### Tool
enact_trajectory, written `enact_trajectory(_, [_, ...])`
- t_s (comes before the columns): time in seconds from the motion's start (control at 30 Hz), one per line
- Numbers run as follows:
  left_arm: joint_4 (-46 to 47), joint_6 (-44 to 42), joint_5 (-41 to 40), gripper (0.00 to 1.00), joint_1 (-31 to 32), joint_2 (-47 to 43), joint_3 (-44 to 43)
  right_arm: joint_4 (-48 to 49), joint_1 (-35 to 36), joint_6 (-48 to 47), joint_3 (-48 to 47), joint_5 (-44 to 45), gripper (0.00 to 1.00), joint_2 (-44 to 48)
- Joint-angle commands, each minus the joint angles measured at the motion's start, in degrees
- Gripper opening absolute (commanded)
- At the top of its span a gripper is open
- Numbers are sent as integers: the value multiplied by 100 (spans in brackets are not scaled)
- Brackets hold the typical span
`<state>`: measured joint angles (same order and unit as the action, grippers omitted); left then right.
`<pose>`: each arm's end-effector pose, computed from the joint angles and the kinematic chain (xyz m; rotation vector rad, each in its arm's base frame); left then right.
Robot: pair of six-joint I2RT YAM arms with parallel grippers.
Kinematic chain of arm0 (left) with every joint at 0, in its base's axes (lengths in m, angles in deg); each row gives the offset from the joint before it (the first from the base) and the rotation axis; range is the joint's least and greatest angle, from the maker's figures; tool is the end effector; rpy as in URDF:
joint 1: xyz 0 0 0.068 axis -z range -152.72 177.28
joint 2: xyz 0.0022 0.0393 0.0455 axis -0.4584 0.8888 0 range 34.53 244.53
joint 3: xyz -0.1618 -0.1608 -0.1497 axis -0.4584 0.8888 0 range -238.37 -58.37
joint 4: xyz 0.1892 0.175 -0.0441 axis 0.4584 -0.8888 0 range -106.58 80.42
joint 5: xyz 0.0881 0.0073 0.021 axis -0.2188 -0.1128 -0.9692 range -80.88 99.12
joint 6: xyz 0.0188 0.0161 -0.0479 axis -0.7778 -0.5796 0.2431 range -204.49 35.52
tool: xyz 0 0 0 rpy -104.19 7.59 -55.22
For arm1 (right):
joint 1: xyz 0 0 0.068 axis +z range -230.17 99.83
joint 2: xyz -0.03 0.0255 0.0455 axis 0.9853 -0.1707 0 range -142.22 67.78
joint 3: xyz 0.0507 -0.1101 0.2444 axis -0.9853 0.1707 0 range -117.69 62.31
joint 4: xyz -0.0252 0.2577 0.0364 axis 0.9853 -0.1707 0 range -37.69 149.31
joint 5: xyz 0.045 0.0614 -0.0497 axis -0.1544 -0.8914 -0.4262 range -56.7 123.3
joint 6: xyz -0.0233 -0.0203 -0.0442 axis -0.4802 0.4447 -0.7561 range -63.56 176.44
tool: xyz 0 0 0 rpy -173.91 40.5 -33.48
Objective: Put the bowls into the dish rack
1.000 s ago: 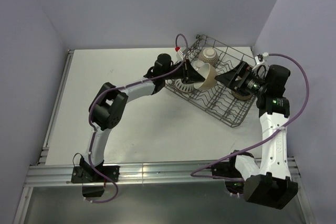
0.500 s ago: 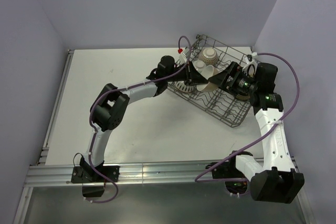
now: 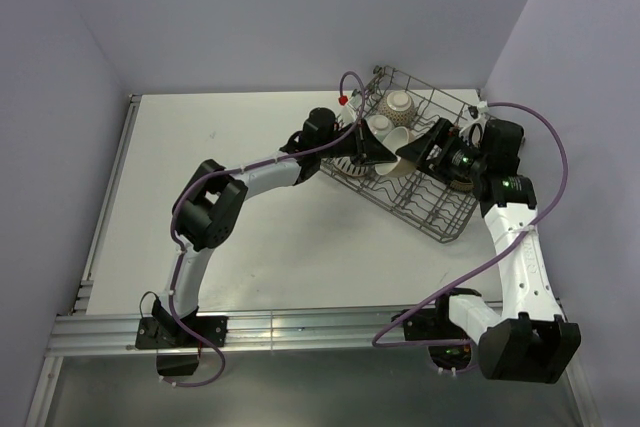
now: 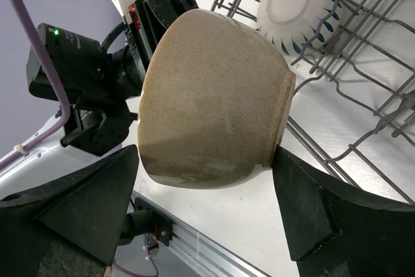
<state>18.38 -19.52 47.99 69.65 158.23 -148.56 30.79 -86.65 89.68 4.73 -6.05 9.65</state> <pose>0.3582 -0.3568 0.2381 0.2335 2.0620 -1.8582 0.2161 -0.0018 0.3460 0.2916 2.0804 0.9949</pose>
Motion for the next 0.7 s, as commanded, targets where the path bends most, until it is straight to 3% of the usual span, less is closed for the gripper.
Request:
enact_trajectory(0.0, [244,-125,-134,0,78,-276,-42,162,103,-45,-78,-81,90,-14])
enact_trajectory(0.07, [244,-116,-126,0,87,-259,-51,188,103,-62,-60,-72,88,-23])
enact_trajectory(0.2, [157,-81,-91,0,105,-224,-112,223,103,-98,1,-11,58,-84])
enact_trajectory(0.27, [113,-133,-82,0,122,-223,-139,241,103,-141,19,-46,48,-85])
enact_trajectory(0.33, [34,-204,-73,2,140,-232,-156,223,103,-168,1,-29,26,-120])
enact_trajectory(0.37, [7,-213,-47,6,149,-215,-165,197,94,-229,-51,-20,8,-128])
enact_trajectory(0.4, [-10,-213,23,11,149,-206,-174,127,94,-256,-86,-2,0,-163])
enact_trajectory(0.43, [-10,-195,50,20,149,-180,-183,74,86,-282,-130,7,0,-181])
enact_trajectory(0.53, [-2,-186,85,31,140,-162,-148,-57,24,-448,-358,15,0,-216])
enact_trajectory(0.67, [-46,-195,129,41,149,-100,-148,-295,-116,-678,-526,42,0,-208])
